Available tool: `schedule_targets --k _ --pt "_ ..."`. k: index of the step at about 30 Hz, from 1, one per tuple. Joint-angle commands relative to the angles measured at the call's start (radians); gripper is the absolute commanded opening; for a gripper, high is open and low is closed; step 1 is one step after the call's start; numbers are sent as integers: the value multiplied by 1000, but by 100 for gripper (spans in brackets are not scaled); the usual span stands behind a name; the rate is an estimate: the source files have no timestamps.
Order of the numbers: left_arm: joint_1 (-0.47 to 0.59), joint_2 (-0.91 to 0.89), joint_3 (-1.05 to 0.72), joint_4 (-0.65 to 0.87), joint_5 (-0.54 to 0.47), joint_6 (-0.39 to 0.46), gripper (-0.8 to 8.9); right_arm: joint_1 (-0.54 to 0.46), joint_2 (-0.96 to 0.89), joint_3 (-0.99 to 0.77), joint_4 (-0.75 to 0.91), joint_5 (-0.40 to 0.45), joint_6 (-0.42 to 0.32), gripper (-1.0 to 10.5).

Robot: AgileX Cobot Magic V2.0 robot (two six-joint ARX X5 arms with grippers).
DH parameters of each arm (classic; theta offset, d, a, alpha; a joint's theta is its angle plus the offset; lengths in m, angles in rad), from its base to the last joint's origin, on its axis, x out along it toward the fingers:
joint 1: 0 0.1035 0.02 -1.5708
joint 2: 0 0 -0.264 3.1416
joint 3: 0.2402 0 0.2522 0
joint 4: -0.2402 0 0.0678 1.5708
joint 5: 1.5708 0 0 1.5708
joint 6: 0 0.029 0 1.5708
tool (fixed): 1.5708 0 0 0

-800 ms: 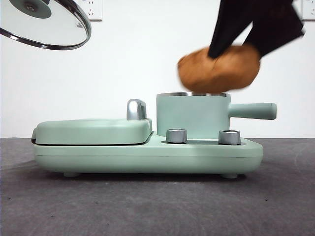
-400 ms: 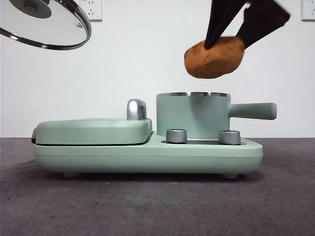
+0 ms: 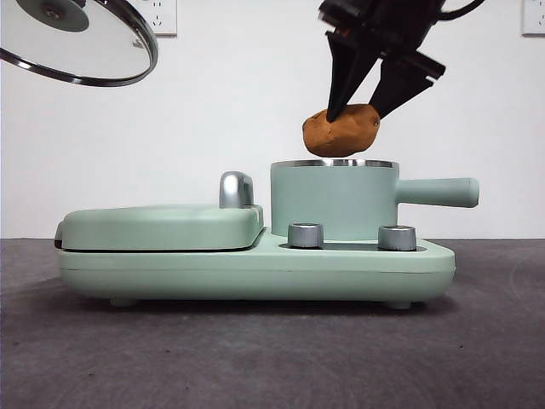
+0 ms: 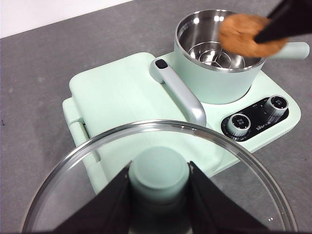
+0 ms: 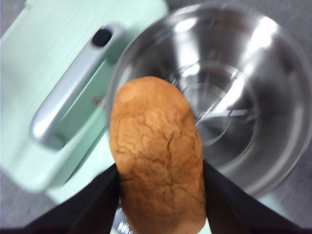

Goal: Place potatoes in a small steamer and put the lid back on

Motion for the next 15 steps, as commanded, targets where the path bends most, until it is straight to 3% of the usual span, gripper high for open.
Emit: schedule_targets --k 1,15 --pt "-4 -1 15 30 -3 -3 9 -10 72 68 13 3 -26 180" --pt "-4 -1 15 30 -3 -3 9 -33 241 100 64 -3 -96 193"
